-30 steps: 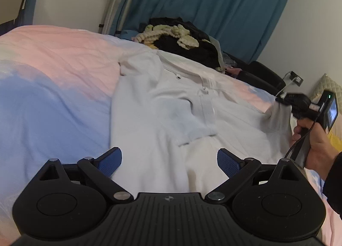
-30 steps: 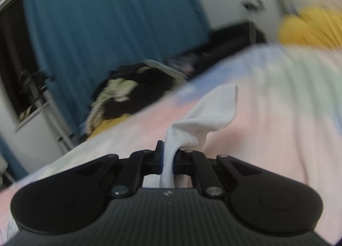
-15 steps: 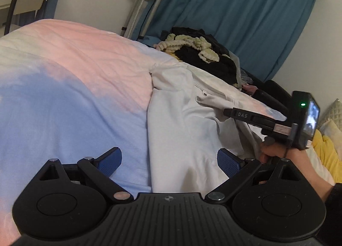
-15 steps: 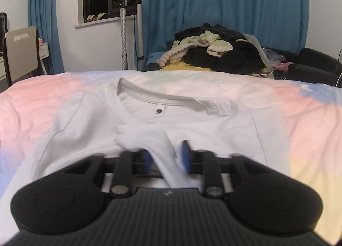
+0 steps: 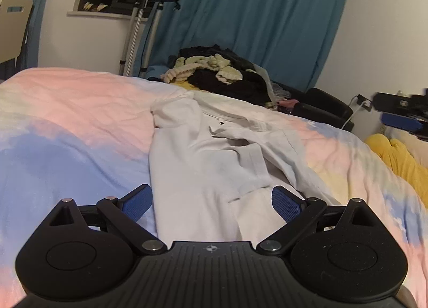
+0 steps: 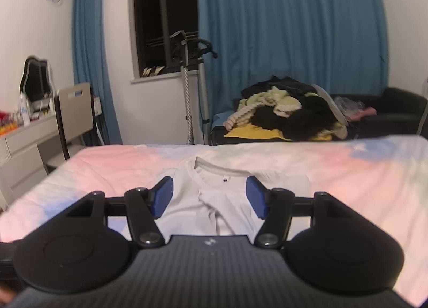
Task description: Fold clothes
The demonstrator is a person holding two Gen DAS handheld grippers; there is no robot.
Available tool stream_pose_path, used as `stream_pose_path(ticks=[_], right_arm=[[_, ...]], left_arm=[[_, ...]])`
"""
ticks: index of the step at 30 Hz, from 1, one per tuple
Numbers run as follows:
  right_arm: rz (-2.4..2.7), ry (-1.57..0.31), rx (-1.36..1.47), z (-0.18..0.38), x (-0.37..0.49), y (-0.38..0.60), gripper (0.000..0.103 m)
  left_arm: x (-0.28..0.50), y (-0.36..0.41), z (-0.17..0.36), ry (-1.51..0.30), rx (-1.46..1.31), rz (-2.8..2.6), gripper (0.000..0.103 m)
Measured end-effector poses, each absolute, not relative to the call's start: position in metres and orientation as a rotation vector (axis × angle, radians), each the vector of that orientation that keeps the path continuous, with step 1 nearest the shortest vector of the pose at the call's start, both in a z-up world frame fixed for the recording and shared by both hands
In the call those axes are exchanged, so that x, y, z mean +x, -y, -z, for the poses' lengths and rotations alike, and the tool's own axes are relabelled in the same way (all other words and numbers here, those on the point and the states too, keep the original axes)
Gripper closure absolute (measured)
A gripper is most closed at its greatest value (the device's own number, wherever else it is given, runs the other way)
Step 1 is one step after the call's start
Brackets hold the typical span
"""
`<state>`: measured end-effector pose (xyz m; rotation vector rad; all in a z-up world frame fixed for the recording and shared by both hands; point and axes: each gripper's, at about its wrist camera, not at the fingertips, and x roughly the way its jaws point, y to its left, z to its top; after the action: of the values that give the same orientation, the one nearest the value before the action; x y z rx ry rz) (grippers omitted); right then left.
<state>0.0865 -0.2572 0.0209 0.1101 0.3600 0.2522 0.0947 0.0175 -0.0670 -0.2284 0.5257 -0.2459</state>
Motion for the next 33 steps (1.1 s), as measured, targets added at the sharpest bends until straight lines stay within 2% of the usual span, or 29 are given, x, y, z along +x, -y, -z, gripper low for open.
stream_pose_path(ticks=[10,15,17,18,23,26,29,30,31,32,33], right_arm=[[-0.088,-0.393,0.272,0.001,-0.021,0.31,0.036],[-0.06,-0.372,0.318,0.015,-0.03,0.324,0.034],[-0.061,-0.354,0.333,0.015,-0.032,0.331,0.027],[-0.061,-0.34,0.34,0.015,-0.034,0.334,0.02],[0.006,-0.237,0.379,0.01,-0.053,0.35,0.018],[0.034,-0.183,0.412,0.009,-0.064,0.36,0.018],[0.061,-0.181,0.436,0.013,-0.064,0.371,0.018],[0.072,-0.184,0.446,0.015,-0.064,0.374,0.018],[0.083,-0.187,0.454,0.017,-0.062,0.377,0.018],[0.097,-0.191,0.456,0.019,-0.061,0.38,0.018],[0.109,-0.197,0.458,0.02,-0.059,0.381,0.018]], left_arm=[[0.057,0.007,0.072,-0.59,-0.221,0.337,0.006],[0.042,0.039,0.073,-0.631,-0.181,0.448,0.006],[0.036,0.056,0.072,-0.639,-0.173,0.513,0.006],[0.034,0.066,0.072,-0.64,-0.167,0.537,0.006],[0.032,0.107,0.077,-0.696,-0.187,0.573,0.008],[0.036,0.13,0.093,-0.799,-0.267,0.652,0.021],[0.033,0.159,0.107,-0.859,-0.239,0.711,0.025],[0.031,0.166,0.111,-0.87,-0.23,0.729,0.031],[0.028,0.172,0.114,-0.877,-0.219,0.745,0.051],[0.026,0.177,0.117,-0.885,-0.204,0.757,0.065],[0.024,0.181,0.118,-0.895,-0.179,0.757,0.086]])
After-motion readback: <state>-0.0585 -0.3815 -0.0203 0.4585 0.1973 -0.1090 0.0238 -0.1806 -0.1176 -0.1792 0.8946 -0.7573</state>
